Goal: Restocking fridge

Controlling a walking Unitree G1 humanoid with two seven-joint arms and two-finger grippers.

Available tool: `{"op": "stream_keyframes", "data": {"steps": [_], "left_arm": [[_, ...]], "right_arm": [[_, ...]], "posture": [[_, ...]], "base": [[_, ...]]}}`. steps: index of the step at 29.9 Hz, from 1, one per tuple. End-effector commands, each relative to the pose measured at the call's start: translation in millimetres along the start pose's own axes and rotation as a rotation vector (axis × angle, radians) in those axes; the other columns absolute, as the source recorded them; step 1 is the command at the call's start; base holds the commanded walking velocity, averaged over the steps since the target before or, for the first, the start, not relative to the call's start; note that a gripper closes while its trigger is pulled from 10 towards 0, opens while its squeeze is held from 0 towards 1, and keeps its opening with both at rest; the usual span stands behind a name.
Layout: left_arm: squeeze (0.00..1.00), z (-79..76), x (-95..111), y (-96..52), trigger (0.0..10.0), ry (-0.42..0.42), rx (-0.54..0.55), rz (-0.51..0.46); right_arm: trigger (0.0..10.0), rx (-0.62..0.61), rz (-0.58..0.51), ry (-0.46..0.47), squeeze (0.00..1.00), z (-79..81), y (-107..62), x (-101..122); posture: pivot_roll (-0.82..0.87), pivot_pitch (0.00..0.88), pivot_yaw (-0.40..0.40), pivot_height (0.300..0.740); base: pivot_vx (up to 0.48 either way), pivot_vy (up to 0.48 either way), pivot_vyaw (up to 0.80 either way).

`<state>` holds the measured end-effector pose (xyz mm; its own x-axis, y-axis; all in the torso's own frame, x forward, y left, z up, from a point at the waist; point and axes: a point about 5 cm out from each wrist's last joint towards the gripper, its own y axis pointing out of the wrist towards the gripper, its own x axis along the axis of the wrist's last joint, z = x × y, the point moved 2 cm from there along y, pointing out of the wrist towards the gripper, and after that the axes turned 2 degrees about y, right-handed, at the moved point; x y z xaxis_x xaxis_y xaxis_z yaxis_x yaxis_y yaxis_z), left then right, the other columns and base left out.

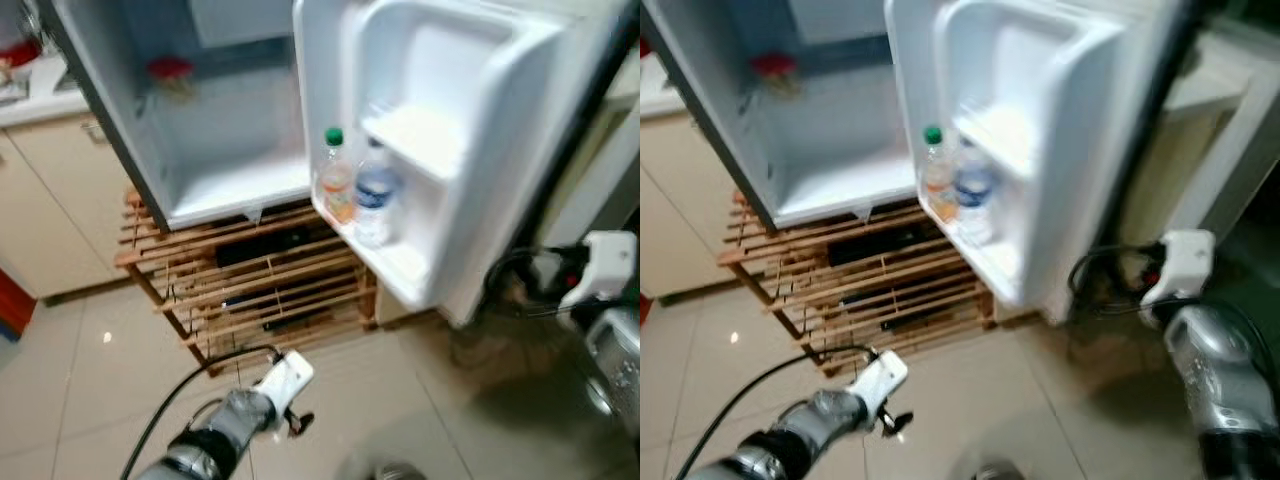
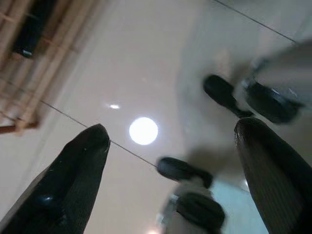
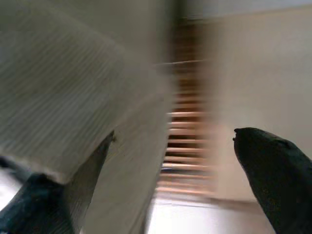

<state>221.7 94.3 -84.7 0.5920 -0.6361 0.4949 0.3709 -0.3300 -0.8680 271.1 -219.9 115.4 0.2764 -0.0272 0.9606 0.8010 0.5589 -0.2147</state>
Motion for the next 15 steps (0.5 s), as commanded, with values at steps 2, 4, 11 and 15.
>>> {"op": "stream_keyframes", "data": {"steps": [2,4,11,15], "left_arm": [[0.00,1.9,-9.8,-0.7,10.0,0.013,0.020,0.031],[0.00,0.6,-11.3,-0.5,10.0,0.015,0.020,0.034],[0.00,4.5,-2.3,-0.6,10.0,0.063,0.051,-0.008],[0.00,20.2,40.6,-6.3,10.0,-0.017,0.150,-0.241]], "right_arm": [[10.0,0.160,0.074,0.009,0.00,22.4,-3.2,-9.8],[10.0,0.165,0.113,0.002,0.00,22.8,-5.7,-19.2],[10.0,-0.134,0.152,-0.021,0.00,-11.8,1.8,-36.7],[10.0,-0.475,0.044,-0.110,0.00,-41.7,10.9,-21.3]], "posture": [[-0.26,0.000,0.066,0.740],[-0.26,0.000,0.066,0.740],[-0.24,0.000,0.066,0.740],[-0.23,0.000,0.062,0.740]], "base": [[0.000,0.000,0.00],[0.000,0.000,0.00],[0.000,0.000,0.00],[0.000,0.000,0.00]]}}
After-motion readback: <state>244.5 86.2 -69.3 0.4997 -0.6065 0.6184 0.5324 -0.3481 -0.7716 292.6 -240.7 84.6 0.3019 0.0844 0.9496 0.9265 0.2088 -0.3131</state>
